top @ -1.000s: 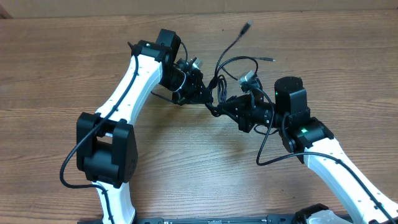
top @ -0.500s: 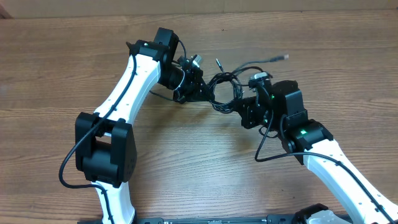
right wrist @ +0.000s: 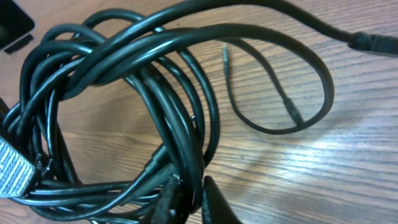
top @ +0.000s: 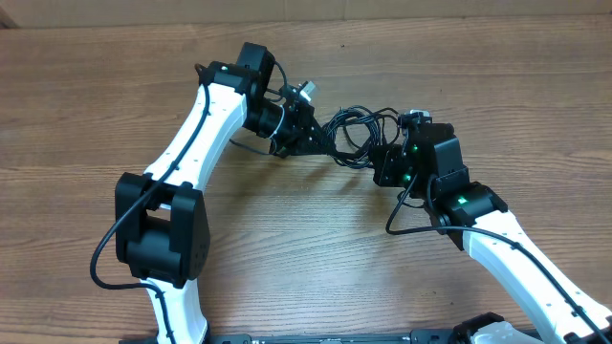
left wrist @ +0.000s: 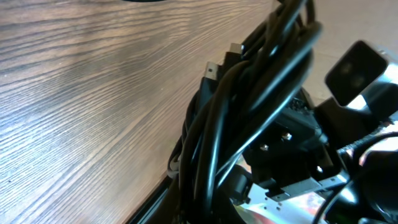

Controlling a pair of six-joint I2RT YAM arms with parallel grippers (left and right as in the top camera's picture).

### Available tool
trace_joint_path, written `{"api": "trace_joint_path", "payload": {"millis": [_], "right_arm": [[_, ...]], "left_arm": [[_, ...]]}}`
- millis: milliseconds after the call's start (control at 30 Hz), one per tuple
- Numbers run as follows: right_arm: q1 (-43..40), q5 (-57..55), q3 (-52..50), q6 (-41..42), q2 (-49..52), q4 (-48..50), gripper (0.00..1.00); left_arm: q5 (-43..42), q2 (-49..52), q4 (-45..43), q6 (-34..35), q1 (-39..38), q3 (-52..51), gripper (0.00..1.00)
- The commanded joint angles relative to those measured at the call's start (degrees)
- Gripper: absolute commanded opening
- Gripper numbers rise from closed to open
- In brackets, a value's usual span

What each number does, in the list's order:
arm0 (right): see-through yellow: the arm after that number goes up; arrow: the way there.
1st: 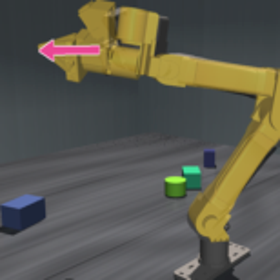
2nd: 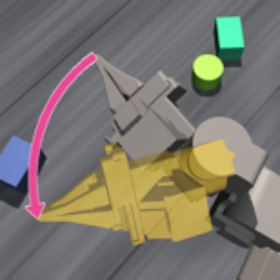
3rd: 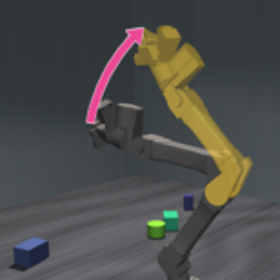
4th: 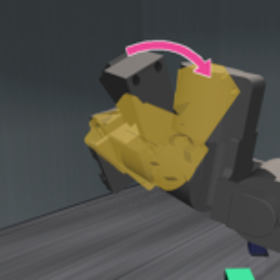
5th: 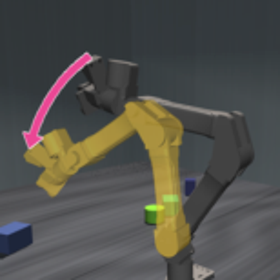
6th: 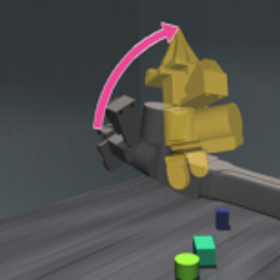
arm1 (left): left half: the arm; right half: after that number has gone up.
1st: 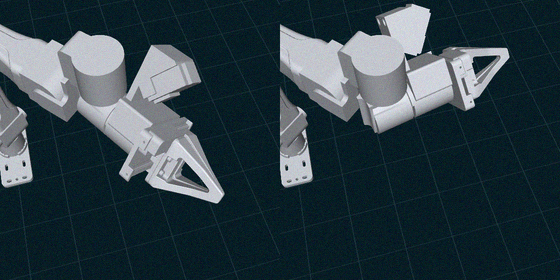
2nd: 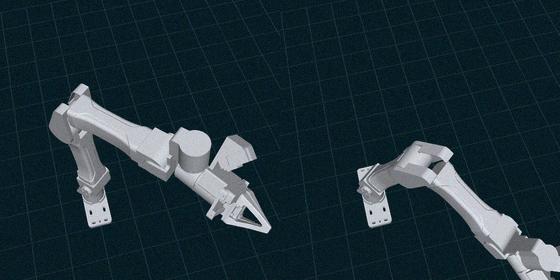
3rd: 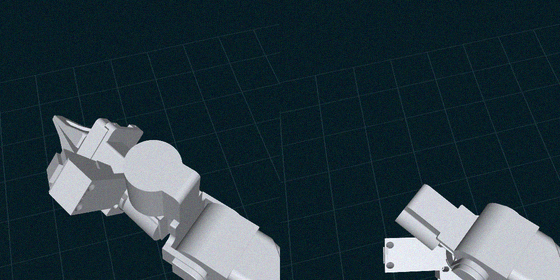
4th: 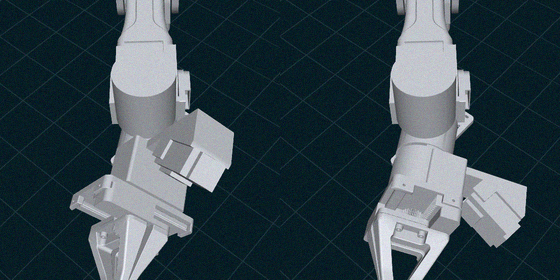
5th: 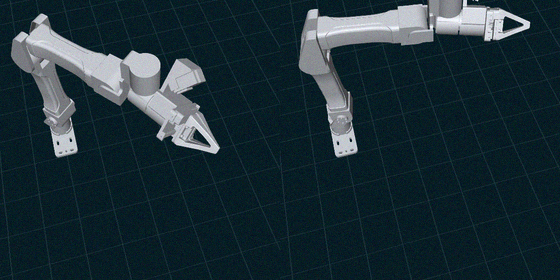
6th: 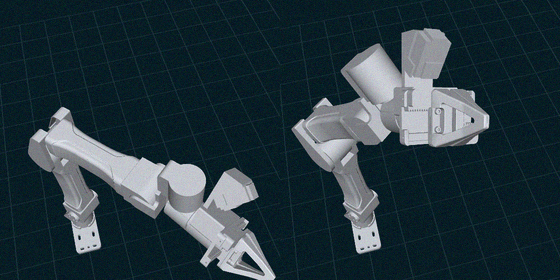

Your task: Untangle cables

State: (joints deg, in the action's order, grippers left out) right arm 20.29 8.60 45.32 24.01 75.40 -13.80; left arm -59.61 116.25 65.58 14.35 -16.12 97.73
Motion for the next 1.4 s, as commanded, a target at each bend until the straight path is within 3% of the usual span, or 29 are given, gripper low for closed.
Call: {"api": "trace_joint_path", "payload": {"millis": [0,133,233,433,500,567,833,1067,1100,1267,1367], "right_arm": [[-0.87,-0.74,-0.11,4.37,0.96,1.07,0.11],[-0.87,-0.74,-0.11,17.40,3.21,1.42,0.11],[-0.87,-0.13,-0.11,22.45,5.60,3.04,0.11],[-0.87,14.14,-0.11,22.69,8.83,17.77,0.17],[-0.87,15.02,-0.11,23.28,9.42,19.58,0.20],[-1.01,12.96,-0.11,24.61,9.92,18.82,0.29],[-1.03,14.64,-0.11,23.96,9.99,23.32,0.34],[-2.01,6.05,-0.11,23.98,9.99,21.84,0.77],[-2.21,4.26,-0.11,23.98,9.99,20.41,0.79],[-4.20,6.25,-0.11,23.56,9.97,13.38,0.81],[-4.28,16.92,-0.11,16.68,9.97,11.87,0.72]], "left_arm": [[-9.77,-1.62,0.13,-5.73,0.42,0.22,0.04],[-23.12,-1.62,-0.04,-14.97,0.42,0.22,0.04],[-27.04,-1.62,0.00,-18.43,0.39,0.22,0.04],[-28.17,-1.62,0.00,-22.23,-0.11,0.22,0.04],[-30.45,-1.62,0.00,-23.80,-0.11,0.22,0.04],[-30.95,-1.62,0.07,-24.65,-0.07,0.24,0.04],[-30.95,-1.62,0.00,-29.59,-0.26,0.22,0.04],[-30.93,-1.62,-0.02,-32.89,-0.83,0.22,0.04],[-30.97,-1.62,-0.02,-33.77,-0.76,0.22,0.04],[-30.95,-1.62,-0.11,-39.71,-0.28,0.22,0.04],[-30.95,-1.62,-2.97,-42.21,-0.28,0.22,0.04]]}}
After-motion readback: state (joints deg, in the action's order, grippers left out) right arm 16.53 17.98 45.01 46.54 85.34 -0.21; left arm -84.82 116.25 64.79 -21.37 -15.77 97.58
